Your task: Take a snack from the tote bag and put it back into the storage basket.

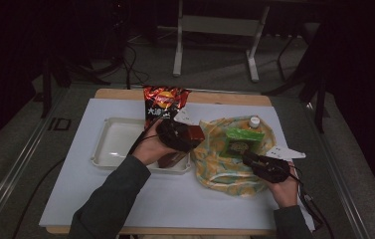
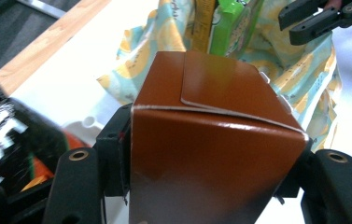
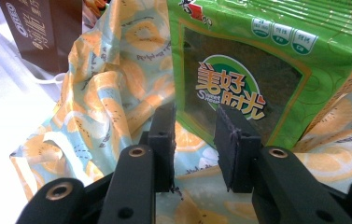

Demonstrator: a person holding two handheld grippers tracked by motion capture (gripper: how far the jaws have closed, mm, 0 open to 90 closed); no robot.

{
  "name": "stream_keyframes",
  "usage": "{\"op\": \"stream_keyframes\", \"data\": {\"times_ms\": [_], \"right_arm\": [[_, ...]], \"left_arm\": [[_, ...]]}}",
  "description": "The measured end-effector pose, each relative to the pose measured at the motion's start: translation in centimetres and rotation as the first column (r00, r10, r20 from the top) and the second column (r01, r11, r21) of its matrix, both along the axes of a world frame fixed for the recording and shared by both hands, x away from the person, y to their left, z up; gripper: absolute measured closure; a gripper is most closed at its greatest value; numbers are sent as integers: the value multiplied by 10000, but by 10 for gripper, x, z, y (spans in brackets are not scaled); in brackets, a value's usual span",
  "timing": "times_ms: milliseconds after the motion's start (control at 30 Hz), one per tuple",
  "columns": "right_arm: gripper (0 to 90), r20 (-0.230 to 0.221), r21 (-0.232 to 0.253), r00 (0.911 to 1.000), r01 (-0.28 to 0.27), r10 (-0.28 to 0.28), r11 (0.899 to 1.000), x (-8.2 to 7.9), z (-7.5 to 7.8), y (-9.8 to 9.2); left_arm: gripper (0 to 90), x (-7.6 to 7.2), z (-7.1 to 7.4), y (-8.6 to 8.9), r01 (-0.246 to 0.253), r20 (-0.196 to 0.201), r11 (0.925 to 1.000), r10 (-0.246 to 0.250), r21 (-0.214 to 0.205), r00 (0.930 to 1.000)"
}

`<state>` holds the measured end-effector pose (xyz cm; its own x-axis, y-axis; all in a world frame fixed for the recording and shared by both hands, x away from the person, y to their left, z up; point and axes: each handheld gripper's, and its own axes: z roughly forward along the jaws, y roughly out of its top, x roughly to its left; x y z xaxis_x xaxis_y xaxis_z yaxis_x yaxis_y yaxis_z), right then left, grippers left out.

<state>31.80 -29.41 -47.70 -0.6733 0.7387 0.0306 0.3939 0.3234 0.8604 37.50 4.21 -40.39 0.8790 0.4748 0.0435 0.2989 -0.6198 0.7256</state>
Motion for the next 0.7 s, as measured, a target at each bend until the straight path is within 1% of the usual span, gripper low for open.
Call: {"op": "stream_keyframes", "data": {"times_ms": [100,367,533,700], "right_arm": [[686,10,3,10000,-17,17,10000,0,0,0],[667,-8,-12,10000,-1,1,10000,0,0,0],[659,8,-49,10000,-21,21,10000,0,0,0],[652,9,-35,10000,-27,27,10000,0,0,0]], "left_arm": [[375,0,-2,-5,89,-27,9999,-89,53,10000],[367,1,-8,-11,209,-139,9998,-210,-70,9997],[365,1,-11,-16,320,-160,9995,-319,54,9994],[359,0,-14,-16,445,-246,9990,-444,41,9987]]}}
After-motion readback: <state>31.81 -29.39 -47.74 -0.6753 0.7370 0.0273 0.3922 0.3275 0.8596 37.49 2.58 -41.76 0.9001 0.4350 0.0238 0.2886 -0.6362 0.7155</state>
